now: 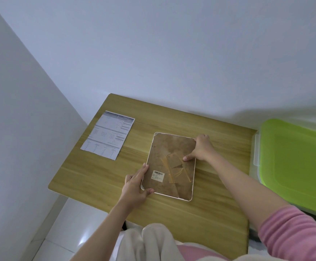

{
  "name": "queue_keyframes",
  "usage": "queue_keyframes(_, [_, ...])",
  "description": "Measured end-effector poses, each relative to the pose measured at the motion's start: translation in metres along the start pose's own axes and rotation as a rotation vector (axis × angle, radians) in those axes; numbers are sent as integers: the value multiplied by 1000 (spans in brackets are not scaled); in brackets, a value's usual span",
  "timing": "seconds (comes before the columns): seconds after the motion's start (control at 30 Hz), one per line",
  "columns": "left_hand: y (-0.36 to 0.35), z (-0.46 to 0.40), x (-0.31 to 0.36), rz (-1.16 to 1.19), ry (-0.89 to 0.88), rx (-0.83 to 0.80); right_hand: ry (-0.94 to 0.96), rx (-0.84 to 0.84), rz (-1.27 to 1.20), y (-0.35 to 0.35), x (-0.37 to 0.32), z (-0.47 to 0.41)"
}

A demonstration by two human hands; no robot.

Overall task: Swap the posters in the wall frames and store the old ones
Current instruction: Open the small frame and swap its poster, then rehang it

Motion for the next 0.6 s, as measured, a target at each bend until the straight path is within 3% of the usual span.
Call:
queue_keyframes(0.37, [-2, 1, 2, -30, 16, -12, 33, 53, -78, 6, 5, 9])
queue_keyframes(0.6, [-3, 4, 19, -144, -72, -8, 81, 79, -176, 8, 7, 17])
Point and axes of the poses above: each hand's wrist, its own z-axis away from the middle knuckle, its own y-axis out of the back of the hand, x = y × z, the point moved 4 cm from there along -z, towards the middle knuckle, and after that the axes turned 8 degrees about z, right-handed, at the moved point
